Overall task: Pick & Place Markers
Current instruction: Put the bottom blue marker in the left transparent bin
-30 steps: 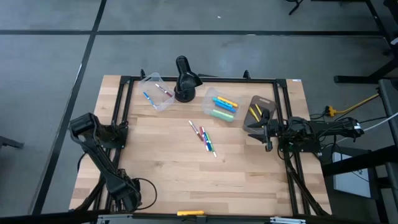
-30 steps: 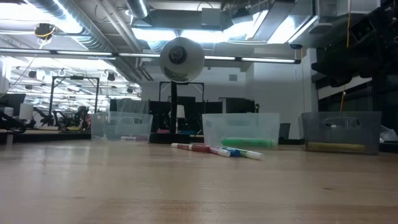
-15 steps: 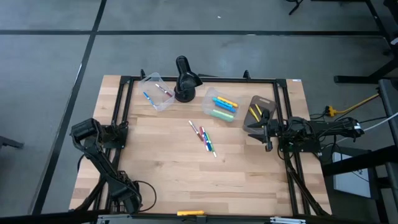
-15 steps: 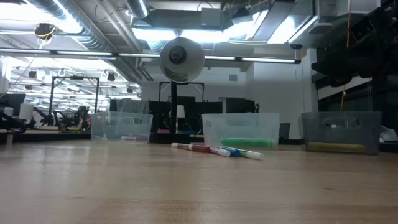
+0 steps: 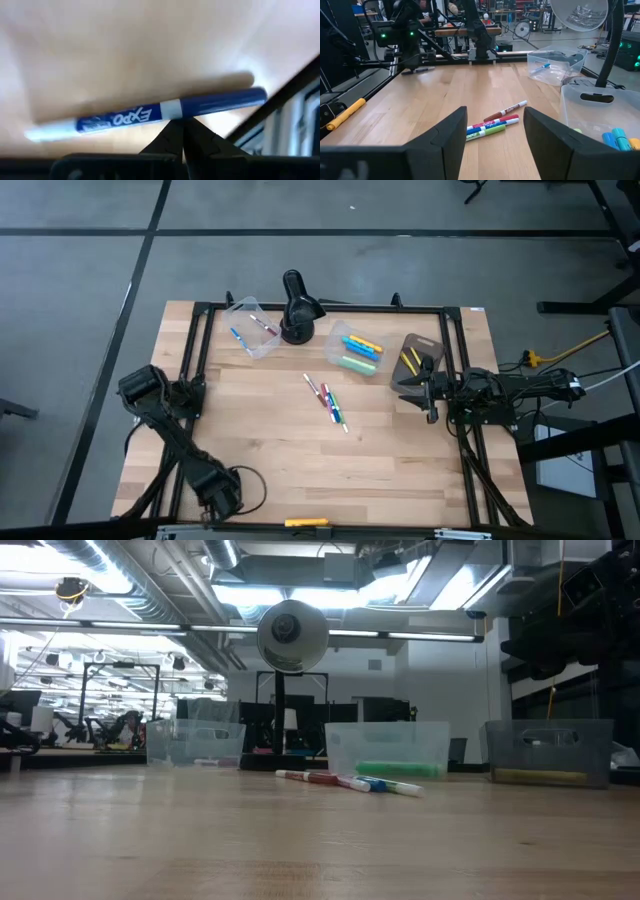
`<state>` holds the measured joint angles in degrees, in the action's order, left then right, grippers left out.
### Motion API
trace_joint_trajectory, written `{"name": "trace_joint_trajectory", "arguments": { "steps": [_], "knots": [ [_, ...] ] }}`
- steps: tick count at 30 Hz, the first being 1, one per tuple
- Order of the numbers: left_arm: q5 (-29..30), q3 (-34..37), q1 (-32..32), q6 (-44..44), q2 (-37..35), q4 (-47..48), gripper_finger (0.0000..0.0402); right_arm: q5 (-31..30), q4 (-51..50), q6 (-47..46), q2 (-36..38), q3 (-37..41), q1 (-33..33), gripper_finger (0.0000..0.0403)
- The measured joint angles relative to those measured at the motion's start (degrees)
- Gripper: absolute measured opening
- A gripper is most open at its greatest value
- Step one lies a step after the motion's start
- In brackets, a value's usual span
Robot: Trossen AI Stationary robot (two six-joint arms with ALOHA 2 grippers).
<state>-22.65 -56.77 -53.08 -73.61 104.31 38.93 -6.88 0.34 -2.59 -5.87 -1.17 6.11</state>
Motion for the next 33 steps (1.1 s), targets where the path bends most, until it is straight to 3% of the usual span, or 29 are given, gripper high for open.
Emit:
{"name": "trace_joint_trajectory", "arguments": {
  "steps": [7, 12, 16, 25, 28, 33],
  "knots": [
    [12.8, 0.0, 7.0, 3.8, -2.8, 2.3, 0.0001, 0.0, 0.0, 0.0, 0.0, 0.0, 0.0, 0.0194],
    [31.0, 0.3, 11.0, 2.0, -6.5, 8.7, 0.0002, 0.0, 0.0, 0.0, 0.0, 0.0, 0.0, 0.0194],
    [37.5, 0.2, 13.8, 0.3, -10.4, 12.8, 0.0001, 0.0, 0.0, 0.0, 0.0, 0.0, 0.0, 0.0194],
    [64.1, 0.2, 19.3, 5.1, -17.9, 12.5, 0.0001, 0.0, 0.0, 0.0, 0.0, 0.0, 0.0, 0.0194],
    [66.9, 0.2, 21.3, 12.5, -19.0, 9.9, 0.0002, 0.0, 0.0, 0.0, 0.0, 0.0, 0.0, 0.0194],
    [59.3, 0.2, 26.9, 37.6, -18.7, 4.4, 0.0020, 0.0, 0.0, 0.0, 0.0, 0.0, 0.0, 0.0194]
  ]
}}
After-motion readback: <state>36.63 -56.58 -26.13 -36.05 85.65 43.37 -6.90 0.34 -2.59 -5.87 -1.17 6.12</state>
